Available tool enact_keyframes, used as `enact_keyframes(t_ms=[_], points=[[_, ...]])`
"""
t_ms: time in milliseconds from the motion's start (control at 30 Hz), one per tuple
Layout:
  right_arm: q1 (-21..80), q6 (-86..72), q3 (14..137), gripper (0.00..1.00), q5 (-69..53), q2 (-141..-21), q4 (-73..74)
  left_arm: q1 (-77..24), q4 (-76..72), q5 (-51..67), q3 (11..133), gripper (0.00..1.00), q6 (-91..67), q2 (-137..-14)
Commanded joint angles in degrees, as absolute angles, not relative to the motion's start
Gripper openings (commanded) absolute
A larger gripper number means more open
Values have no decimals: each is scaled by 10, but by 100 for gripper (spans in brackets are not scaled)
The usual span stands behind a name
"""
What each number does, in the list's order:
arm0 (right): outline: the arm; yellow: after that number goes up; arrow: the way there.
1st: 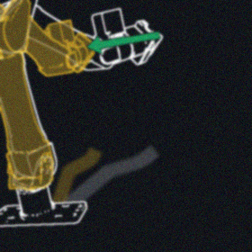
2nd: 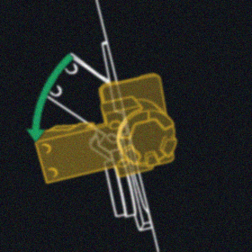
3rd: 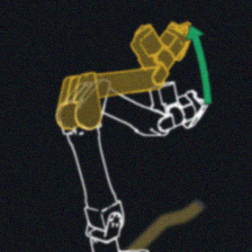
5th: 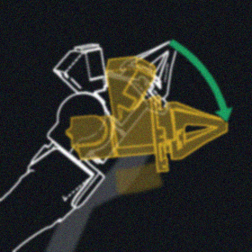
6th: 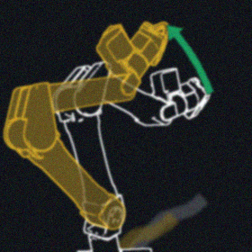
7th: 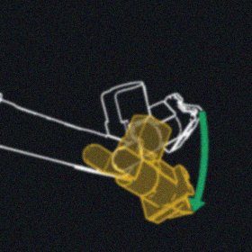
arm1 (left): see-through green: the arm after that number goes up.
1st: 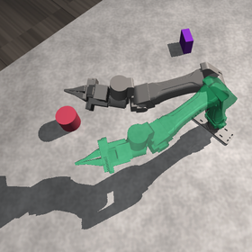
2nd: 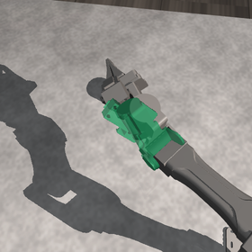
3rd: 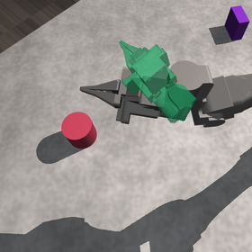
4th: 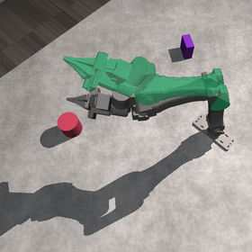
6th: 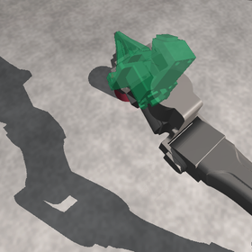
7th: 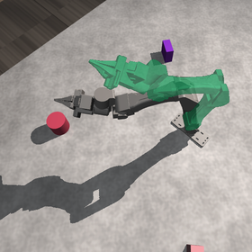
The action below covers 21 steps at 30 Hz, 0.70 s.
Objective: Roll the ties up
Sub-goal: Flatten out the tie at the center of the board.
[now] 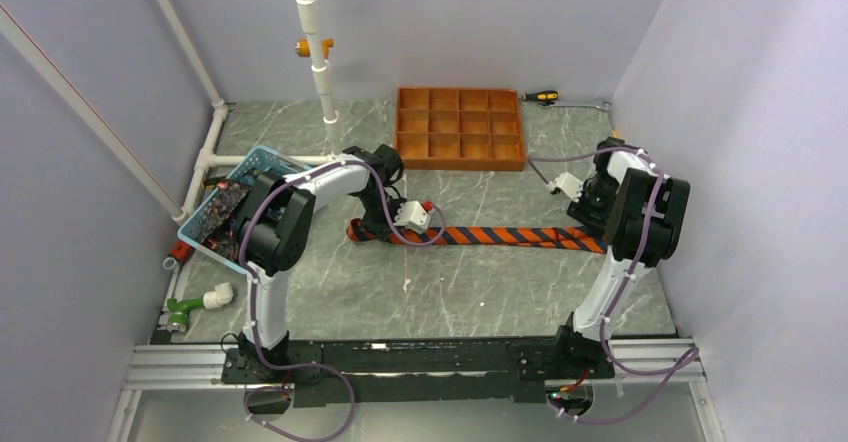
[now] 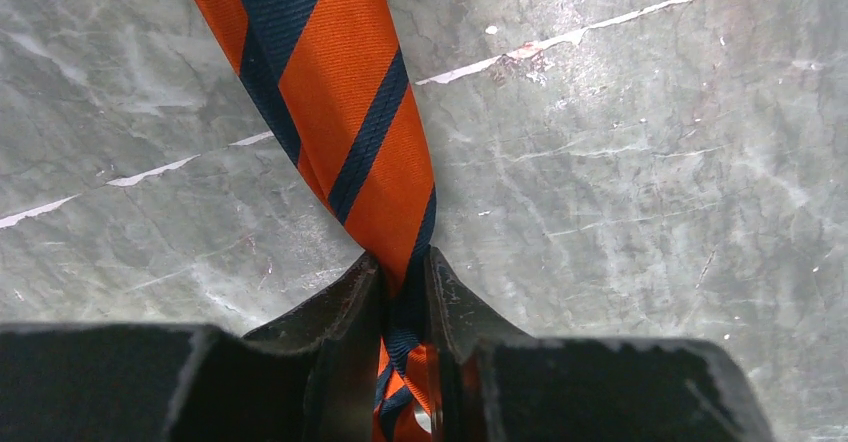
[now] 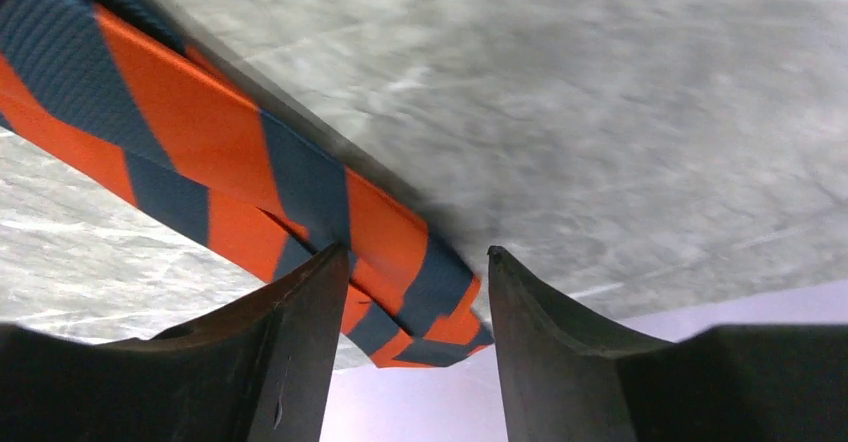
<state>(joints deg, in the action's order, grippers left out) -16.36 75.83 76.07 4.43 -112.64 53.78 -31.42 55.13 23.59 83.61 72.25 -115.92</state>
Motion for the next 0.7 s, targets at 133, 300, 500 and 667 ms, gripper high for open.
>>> enact_keyframes(t_ms=[133,300,500,667], points=[[-245,710,880,62,-121,-1099,697,-318,594,254,830,26,702,-1176],[-257,672,841,59,-137,-1086,685,-317,602,250,833,27,711,-1181],[-264,487,868,59,-153,-1130,610,-317,607,249,851,28,712,-1192],[-263,404,864,62,-161,-1154,575,-318,599,242,849,29,709,-1190]])
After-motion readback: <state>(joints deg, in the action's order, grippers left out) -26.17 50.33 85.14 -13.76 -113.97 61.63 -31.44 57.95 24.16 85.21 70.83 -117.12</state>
